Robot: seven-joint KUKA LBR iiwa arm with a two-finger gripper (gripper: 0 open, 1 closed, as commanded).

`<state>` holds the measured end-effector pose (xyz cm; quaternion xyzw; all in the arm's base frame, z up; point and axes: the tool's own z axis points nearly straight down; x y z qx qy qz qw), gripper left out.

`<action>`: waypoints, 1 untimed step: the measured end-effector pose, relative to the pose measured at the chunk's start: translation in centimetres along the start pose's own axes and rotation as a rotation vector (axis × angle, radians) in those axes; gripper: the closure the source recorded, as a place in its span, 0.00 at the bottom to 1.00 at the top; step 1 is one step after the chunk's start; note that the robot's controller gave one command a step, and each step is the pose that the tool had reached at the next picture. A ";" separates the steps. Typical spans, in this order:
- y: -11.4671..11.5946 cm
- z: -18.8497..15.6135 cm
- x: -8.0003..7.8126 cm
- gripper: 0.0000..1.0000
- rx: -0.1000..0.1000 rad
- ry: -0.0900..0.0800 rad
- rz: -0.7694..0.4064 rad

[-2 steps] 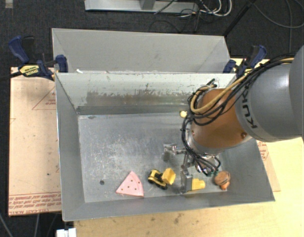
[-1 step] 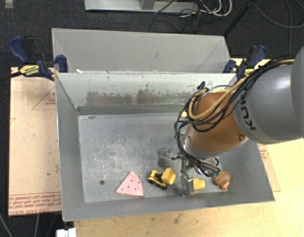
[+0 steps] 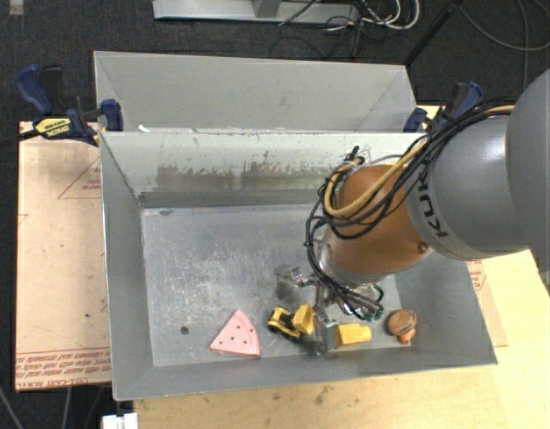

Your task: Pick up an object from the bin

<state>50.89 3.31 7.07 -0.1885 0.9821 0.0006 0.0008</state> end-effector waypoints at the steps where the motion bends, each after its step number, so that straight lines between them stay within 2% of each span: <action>1: 1.9 -0.1 0.1 1.00 0.001 -0.006 -0.146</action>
Offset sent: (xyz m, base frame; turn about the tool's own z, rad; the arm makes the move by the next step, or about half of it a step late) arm 0.0000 0.0000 0.0000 0.0000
